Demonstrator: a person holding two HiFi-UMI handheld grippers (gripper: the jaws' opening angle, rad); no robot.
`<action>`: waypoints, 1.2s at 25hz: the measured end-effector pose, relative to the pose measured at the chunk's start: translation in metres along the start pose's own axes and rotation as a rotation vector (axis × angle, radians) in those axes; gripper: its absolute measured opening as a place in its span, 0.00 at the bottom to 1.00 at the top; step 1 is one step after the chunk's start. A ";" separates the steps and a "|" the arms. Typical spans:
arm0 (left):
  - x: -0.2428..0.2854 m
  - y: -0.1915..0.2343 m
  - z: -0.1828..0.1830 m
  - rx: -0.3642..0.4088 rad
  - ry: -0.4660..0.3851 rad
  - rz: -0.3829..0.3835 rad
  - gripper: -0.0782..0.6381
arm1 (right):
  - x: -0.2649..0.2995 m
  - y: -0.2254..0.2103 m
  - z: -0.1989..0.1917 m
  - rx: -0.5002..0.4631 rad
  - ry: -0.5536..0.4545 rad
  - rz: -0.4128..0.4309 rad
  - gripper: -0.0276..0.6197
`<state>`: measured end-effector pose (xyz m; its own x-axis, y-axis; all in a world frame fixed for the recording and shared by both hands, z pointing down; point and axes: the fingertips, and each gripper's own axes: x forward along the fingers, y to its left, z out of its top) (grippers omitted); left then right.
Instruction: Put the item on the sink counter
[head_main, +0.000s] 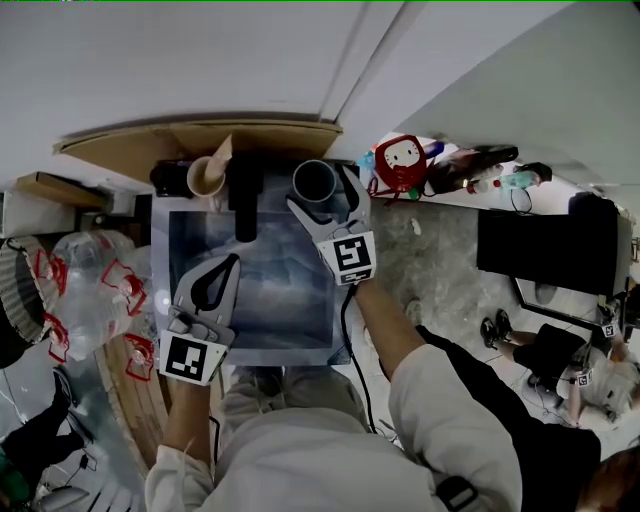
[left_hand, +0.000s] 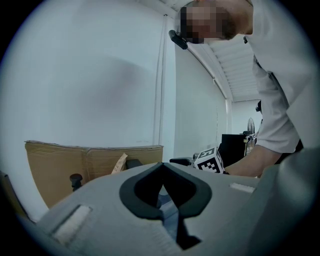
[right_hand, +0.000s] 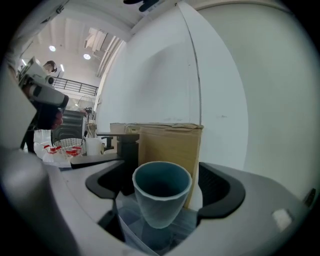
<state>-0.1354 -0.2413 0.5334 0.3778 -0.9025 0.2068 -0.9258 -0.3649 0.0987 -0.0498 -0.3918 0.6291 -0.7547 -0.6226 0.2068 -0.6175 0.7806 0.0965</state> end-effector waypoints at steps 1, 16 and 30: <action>-0.001 -0.001 0.002 0.002 -0.004 -0.001 0.11 | -0.002 0.000 0.004 -0.001 -0.003 -0.001 0.76; -0.023 -0.015 0.075 0.048 -0.112 -0.038 0.11 | -0.064 0.015 0.093 -0.024 -0.043 -0.022 0.70; -0.042 -0.036 0.121 0.085 -0.191 -0.106 0.11 | -0.141 0.041 0.158 -0.030 -0.061 -0.059 0.59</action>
<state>-0.1196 -0.2179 0.4033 0.4706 -0.8823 0.0109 -0.8822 -0.4702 0.0262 -0.0041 -0.2808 0.4507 -0.7297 -0.6693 0.1399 -0.6553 0.7430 0.1361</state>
